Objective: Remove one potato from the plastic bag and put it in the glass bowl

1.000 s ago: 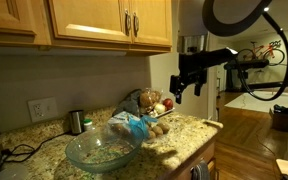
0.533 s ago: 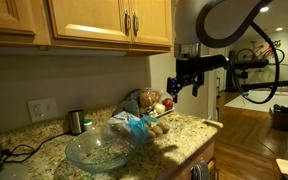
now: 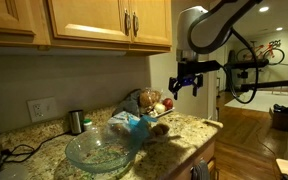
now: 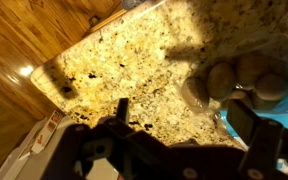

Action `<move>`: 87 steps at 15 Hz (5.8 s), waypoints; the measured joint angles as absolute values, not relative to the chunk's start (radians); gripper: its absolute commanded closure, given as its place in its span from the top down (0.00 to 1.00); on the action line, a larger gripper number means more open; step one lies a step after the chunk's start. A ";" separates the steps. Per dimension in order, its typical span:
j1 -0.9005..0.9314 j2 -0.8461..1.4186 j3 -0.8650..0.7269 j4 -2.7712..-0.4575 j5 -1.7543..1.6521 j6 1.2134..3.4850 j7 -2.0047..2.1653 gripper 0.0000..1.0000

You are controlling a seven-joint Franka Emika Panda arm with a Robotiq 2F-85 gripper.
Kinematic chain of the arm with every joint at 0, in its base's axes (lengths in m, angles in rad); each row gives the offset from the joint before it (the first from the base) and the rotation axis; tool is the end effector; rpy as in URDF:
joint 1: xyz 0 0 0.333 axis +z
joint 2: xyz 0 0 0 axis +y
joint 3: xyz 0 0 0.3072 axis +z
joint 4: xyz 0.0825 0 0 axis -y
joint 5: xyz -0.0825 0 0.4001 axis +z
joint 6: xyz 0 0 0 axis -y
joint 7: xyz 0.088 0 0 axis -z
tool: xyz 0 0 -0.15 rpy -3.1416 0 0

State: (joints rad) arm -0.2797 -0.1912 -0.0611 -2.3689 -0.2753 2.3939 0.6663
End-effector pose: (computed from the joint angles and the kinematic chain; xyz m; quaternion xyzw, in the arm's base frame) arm 0.4842 -0.1823 0.3631 0.9064 -0.3967 0.1217 0.0791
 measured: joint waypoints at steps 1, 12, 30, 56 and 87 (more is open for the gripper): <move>-0.278 -0.168 -0.077 -2.346 -0.244 2.395 0.637 1.00; -0.234 0.049 -0.115 -2.136 0.104 2.349 0.310 1.00; -0.236 0.142 -0.181 -2.100 0.133 2.274 0.202 1.00; -0.236 0.326 -0.174 -1.959 0.164 2.351 0.168 1.00; -0.254 0.649 -0.137 -1.564 0.243 2.069 0.089 1.00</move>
State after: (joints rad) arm -0.2535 0.6486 -0.1373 -1.5645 0.2428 2.0692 0.0886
